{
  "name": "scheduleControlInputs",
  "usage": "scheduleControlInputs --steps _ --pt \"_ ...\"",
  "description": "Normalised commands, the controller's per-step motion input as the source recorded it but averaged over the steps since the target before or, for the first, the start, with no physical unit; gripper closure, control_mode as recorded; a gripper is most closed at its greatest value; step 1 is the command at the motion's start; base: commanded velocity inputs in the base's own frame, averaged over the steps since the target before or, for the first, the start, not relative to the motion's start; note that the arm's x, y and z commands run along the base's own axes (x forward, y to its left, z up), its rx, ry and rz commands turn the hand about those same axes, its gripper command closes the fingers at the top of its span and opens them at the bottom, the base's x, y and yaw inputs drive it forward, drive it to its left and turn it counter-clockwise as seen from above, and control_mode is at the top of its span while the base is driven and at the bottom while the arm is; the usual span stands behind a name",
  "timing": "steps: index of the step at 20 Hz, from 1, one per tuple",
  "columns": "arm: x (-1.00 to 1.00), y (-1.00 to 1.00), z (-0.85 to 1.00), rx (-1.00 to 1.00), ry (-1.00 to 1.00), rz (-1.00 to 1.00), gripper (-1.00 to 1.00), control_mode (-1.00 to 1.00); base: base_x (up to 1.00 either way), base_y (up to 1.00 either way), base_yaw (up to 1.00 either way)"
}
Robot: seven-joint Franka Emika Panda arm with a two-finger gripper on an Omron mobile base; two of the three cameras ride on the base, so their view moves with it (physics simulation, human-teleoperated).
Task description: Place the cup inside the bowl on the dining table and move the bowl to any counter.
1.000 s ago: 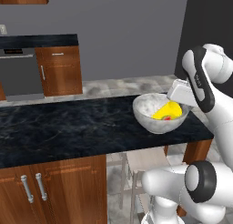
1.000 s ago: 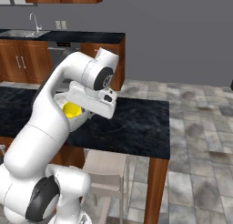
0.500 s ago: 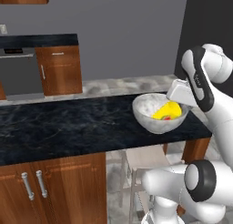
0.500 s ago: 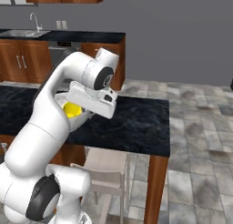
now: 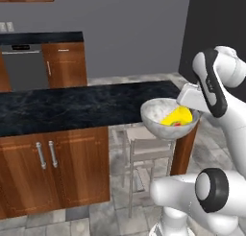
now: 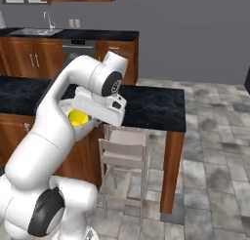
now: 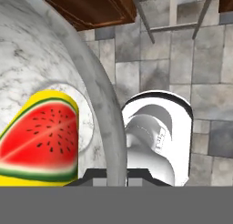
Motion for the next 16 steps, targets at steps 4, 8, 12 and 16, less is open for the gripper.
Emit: scheduleControlInputs --steps 4,8,12,16 --pt "0.0 0.0 0.0 0.0 0.0 0.0 1.0 1.0 -0.39 0.89 -0.03" --pt "0.0 0.0 0.0 0.0 0.0 0.0 1.0 1.0 -0.3 0.97 -0.03" --pt "0.0 0.0 0.0 0.0 0.0 0.0 1.0 1.0 -0.12 0.94 -0.04" --pt "0.0 0.0 0.0 0.0 0.0 0.0 1.0 1.0 0.0 0.98 -0.03"
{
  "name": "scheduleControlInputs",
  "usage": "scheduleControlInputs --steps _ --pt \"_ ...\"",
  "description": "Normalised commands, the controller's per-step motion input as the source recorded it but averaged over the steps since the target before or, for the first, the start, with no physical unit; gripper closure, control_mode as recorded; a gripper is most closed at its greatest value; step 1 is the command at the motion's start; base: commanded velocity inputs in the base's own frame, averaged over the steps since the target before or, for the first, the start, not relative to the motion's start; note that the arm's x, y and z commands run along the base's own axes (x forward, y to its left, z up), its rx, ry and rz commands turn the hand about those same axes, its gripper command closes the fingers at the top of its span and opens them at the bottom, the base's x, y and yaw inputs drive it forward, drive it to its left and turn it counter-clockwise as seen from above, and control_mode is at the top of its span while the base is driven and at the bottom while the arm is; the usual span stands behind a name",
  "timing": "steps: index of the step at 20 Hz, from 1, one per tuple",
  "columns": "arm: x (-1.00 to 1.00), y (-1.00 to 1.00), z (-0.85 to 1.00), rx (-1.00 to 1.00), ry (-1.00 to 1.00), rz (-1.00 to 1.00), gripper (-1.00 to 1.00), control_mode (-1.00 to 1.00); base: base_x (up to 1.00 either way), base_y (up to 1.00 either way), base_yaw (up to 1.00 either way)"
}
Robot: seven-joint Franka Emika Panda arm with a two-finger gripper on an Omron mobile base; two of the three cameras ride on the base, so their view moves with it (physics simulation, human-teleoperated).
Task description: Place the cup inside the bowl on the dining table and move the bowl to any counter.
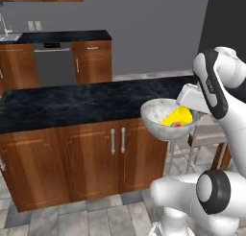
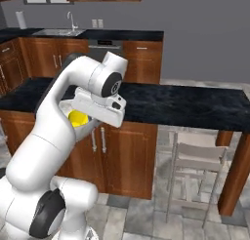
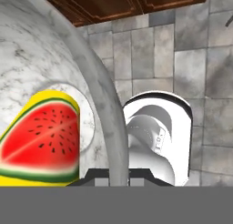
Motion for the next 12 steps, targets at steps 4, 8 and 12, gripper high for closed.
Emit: scheduleControlInputs --steps 4,8,12 --pt "0.0 0.0 0.0 0.0 0.0 0.0 1.0 1.0 0.0 0.97 -0.03" --pt "0.0 0.0 0.0 0.0 0.0 0.0 1.0 1.0 0.0 1.0 -0.03" --pt "0.0 0.0 0.0 0.0 0.0 0.0 1.0 1.0 0.0 0.97 -0.03"
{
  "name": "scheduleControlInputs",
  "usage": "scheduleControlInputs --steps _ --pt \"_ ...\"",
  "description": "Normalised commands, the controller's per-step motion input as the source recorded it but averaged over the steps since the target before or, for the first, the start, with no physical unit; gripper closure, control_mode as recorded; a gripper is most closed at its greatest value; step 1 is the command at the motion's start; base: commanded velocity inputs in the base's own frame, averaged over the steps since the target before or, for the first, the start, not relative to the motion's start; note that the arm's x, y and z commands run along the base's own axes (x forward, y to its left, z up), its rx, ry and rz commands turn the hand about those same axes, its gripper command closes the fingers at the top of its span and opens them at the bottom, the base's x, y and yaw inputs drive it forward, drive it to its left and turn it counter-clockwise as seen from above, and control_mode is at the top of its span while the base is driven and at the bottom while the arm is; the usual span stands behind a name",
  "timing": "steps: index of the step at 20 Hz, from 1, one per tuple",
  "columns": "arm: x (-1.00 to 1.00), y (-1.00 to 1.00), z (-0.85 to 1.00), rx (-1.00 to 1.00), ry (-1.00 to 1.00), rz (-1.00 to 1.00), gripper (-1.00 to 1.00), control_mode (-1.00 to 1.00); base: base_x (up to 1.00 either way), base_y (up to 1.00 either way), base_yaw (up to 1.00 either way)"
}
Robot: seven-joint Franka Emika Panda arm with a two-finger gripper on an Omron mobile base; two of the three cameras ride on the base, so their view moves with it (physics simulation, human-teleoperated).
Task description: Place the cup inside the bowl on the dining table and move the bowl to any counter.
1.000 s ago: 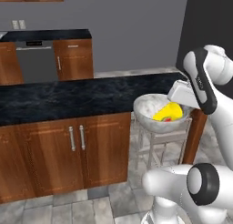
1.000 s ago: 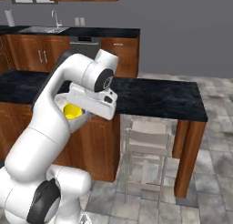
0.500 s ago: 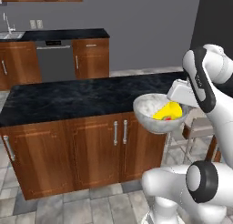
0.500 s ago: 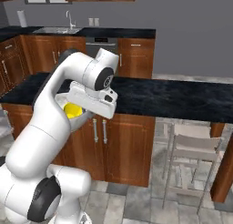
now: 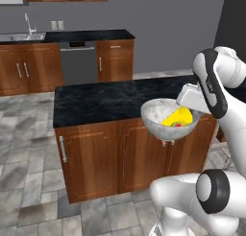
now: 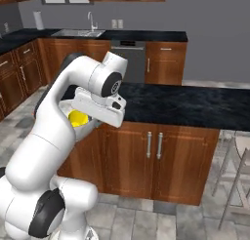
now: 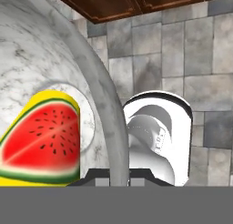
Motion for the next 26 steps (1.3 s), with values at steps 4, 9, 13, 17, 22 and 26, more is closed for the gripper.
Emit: scheduleControlInputs --steps 4,9,13,17,22,26 --pt "0.0 0.0 0.0 0.0 0.0 0.0 1.0 1.0 0.0 0.99 -0.03" --pt "0.0 0.0 0.0 0.0 0.0 0.0 1.0 1.0 0.0 0.97 -0.02" --pt "0.0 0.0 0.0 0.0 0.0 0.0 1.0 1.0 0.0 0.95 -0.02" --pt "0.0 0.0 0.0 0.0 0.0 0.0 1.0 1.0 0.0 0.85 -0.01" --pt "0.0 0.0 0.0 0.0 0.0 0.0 1.0 1.0 0.16 0.59 -0.03" --pt "0.0 0.0 0.0 0.0 0.0 0.0 1.0 1.0 0.45 0.52 -0.08"
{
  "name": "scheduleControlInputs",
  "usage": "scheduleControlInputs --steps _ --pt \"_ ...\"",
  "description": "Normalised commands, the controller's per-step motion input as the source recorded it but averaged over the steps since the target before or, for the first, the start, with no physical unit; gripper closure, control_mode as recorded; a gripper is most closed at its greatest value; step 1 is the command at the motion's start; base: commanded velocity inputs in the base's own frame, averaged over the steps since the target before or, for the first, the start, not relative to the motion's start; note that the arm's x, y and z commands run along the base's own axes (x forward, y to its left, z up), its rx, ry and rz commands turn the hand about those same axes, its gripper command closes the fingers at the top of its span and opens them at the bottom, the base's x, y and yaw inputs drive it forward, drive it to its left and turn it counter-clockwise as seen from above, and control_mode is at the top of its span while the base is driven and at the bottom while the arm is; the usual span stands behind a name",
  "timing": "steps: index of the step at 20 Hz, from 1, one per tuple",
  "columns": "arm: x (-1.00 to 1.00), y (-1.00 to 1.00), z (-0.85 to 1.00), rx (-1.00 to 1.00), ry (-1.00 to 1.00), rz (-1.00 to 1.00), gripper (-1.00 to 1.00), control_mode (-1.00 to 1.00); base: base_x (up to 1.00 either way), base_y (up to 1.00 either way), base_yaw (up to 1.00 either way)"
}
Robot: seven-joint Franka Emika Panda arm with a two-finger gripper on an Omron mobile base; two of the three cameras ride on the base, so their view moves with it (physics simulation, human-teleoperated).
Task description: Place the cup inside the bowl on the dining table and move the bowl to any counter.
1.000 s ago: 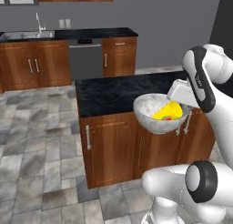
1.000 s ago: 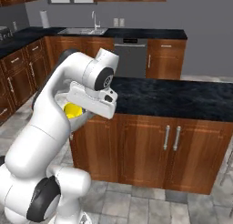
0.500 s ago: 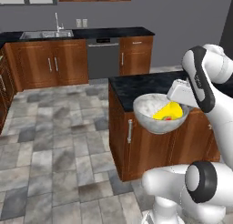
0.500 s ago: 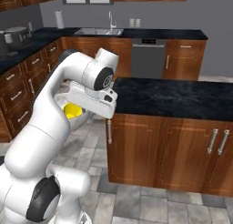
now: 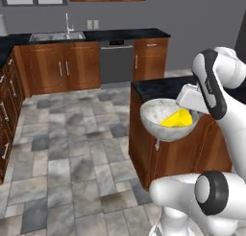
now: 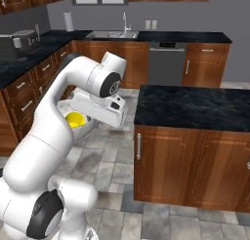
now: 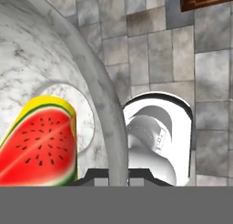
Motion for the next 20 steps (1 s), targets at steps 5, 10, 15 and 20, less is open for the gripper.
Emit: scheduleControlInputs --steps 5,10,15,20 --pt "0.0 0.0 0.0 0.0 0.0 0.0 1.0 1.0 0.44 0.74 -0.08" --pt "0.0 0.0 0.0 0.0 0.0 0.0 1.0 1.0 0.41 0.73 -0.05" --pt "0.0 0.0 0.0 0.0 0.0 0.0 1.0 1.0 0.44 0.79 -0.01" --pt "0.0 0.0 0.0 0.0 0.0 0.0 1.0 1.0 0.41 0.79 0.0"
